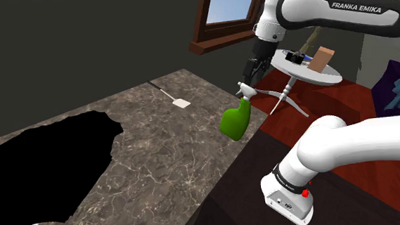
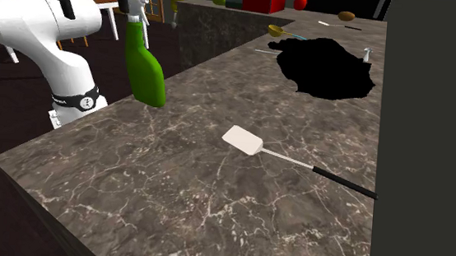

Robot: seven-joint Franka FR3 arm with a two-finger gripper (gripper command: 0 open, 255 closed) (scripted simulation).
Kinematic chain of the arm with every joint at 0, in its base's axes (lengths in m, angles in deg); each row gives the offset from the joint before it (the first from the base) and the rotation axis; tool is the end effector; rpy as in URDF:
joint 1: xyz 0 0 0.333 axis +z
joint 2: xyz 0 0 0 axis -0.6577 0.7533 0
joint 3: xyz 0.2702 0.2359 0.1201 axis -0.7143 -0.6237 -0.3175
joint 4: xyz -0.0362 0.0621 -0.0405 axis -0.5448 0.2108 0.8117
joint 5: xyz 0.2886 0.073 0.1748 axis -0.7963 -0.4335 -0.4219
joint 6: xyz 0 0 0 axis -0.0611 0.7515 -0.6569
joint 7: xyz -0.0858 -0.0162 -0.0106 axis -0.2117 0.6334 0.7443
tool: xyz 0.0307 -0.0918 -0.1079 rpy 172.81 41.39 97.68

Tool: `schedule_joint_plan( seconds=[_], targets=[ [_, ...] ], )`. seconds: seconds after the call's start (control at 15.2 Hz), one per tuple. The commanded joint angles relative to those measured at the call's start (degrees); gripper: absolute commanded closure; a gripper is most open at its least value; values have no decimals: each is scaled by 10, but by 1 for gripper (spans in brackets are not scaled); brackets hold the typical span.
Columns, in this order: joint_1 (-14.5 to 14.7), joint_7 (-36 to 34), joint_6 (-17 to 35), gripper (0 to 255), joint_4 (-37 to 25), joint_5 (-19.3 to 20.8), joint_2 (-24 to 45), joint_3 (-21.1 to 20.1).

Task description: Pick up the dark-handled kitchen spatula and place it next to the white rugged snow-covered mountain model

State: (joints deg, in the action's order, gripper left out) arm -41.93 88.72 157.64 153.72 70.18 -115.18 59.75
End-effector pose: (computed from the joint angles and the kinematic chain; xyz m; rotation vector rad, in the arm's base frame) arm 0.2178 -0.0083 0.5553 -3.1297 0.0106 0.1154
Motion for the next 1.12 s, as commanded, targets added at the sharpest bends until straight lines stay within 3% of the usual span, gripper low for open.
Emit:
schedule_joint_plan(
  seconds=[0.0,0.53,1.06],
  targets=[
    [0,0,0,0,0,0,0,0],
    [17,-16,139,0,-36,-15,154,-24],
    [29,-33,242,0,-120,-14,320,-46]
  ],
)
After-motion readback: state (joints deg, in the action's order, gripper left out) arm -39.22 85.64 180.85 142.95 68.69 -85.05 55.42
